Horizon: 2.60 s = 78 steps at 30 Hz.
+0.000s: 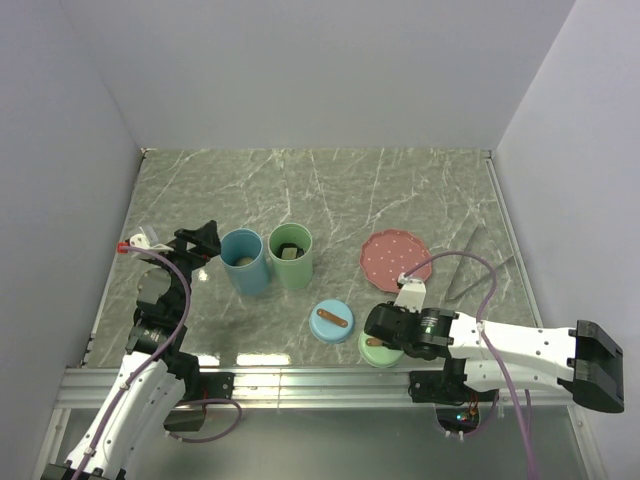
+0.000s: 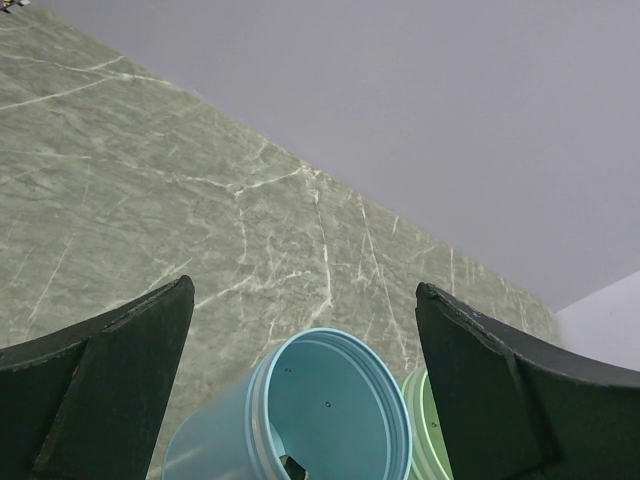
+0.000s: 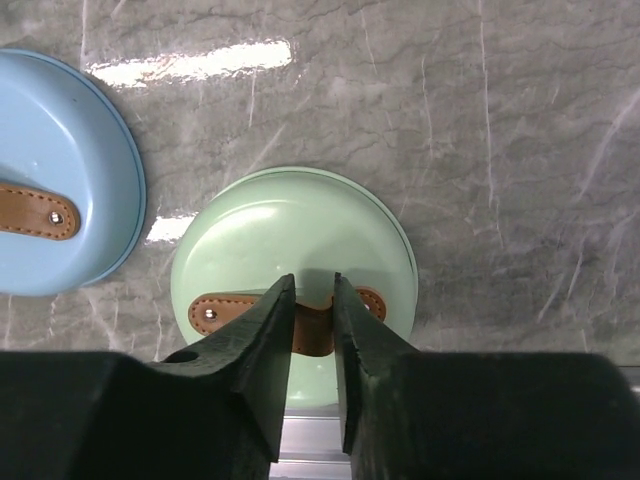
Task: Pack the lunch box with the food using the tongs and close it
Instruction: Pick up the lid of the lunch box with the right arm
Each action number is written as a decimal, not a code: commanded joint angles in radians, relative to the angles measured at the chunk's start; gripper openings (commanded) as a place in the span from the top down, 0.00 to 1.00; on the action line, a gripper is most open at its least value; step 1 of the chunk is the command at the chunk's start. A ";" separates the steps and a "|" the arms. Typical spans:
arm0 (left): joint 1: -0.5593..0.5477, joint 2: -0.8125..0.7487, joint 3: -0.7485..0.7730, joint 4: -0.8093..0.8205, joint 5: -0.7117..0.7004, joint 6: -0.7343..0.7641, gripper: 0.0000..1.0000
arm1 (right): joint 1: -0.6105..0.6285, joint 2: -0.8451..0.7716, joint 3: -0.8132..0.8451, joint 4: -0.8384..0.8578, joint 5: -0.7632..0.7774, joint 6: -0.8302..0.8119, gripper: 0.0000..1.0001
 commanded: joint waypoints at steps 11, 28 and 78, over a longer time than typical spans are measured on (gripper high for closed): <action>0.006 -0.008 -0.007 0.027 0.021 -0.011 0.01 | 0.099 0.052 0.078 -0.117 0.061 0.131 0.58; 0.006 -0.010 -0.010 0.030 0.030 -0.014 0.00 | 0.211 0.082 0.156 -0.203 0.101 0.228 0.56; 0.006 -0.008 -0.013 0.033 0.032 -0.016 0.00 | 0.159 0.169 0.190 -0.128 0.125 0.130 1.00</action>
